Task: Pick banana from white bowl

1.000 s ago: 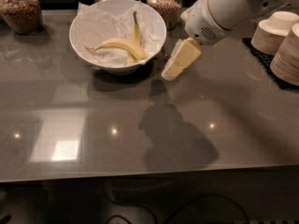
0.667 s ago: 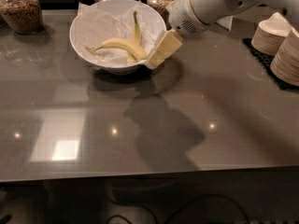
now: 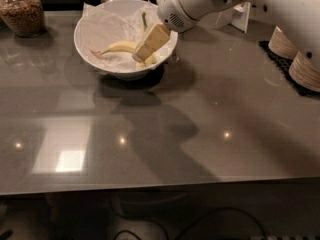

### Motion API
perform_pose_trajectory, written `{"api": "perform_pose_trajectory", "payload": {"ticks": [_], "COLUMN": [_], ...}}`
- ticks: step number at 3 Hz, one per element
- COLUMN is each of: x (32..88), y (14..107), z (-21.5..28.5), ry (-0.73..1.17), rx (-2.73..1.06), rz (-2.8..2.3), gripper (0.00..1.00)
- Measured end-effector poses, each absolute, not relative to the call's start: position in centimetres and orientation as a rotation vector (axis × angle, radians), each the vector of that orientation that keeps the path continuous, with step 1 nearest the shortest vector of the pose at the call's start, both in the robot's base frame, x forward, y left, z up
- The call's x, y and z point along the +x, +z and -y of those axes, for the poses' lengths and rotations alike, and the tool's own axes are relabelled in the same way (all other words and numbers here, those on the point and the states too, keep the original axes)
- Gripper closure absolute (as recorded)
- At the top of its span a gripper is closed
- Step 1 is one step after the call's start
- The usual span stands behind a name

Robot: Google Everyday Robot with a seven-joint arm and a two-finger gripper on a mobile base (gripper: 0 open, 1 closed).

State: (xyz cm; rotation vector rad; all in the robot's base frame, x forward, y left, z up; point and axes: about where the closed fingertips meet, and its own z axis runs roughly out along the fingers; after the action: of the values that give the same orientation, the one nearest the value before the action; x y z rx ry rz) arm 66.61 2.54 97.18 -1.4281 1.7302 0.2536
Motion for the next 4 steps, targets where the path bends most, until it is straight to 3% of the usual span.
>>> {"api": "perform_pose_trajectory", "payload": {"ticks": [2, 4], "x": [69.4, 70.9], "y": [96.1, 93.8], "z": [-4.0, -5.1], "ry": [0.253, 0.265], "rx": [-1.392, -1.382], "rz": [-1.735, -1.783], "gripper": [0.0, 0.27]}}
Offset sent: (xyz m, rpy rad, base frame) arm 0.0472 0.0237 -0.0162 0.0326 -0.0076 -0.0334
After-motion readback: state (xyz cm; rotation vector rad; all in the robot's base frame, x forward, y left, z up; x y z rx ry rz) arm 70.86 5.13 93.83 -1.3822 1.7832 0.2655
